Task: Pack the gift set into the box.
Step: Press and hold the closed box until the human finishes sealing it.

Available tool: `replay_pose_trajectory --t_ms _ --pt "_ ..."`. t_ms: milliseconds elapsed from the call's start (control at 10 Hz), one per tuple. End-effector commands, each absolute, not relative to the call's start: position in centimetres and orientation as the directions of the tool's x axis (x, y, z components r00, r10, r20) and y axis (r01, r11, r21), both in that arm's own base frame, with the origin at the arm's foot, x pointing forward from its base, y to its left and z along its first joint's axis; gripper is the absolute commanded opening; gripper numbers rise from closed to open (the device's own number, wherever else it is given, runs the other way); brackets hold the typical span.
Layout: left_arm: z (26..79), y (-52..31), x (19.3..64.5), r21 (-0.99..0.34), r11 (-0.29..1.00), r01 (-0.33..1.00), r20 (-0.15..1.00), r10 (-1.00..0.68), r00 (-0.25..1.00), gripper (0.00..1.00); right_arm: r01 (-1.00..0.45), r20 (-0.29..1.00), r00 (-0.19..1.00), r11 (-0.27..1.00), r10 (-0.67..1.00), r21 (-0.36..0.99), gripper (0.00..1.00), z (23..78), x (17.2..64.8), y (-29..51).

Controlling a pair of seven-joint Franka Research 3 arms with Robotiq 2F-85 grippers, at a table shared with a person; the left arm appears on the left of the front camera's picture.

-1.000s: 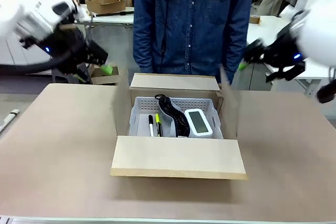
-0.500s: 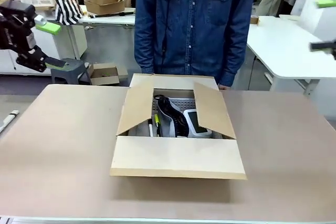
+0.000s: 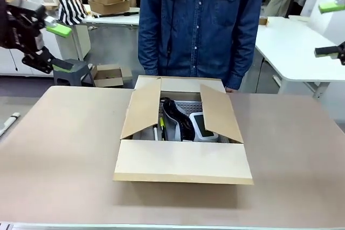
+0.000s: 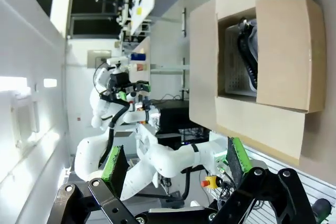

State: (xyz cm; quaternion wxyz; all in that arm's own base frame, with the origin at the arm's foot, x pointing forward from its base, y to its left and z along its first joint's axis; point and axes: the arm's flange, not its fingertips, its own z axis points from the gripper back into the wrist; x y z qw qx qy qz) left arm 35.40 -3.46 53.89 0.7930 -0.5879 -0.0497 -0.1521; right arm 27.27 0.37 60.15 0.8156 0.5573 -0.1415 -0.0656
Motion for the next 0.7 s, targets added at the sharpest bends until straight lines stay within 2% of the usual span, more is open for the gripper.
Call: replay_pose_trajectory --t_ms 0,600 --pt "53.64 -2.78 35.41 -0.915 0.240 0.325 0.287 -0.179 0.941 1.00 -0.085 0.187 0.947 0.356 -0.263 0.931 1.00 60.23 27.35 -0.28" --pt "53.64 -2.78 35.41 -0.915 0.240 0.325 0.287 -0.179 0.941 1.00 -0.085 0.187 0.947 0.356 -0.263 0.931 1.00 60.23 27.35 -0.28"
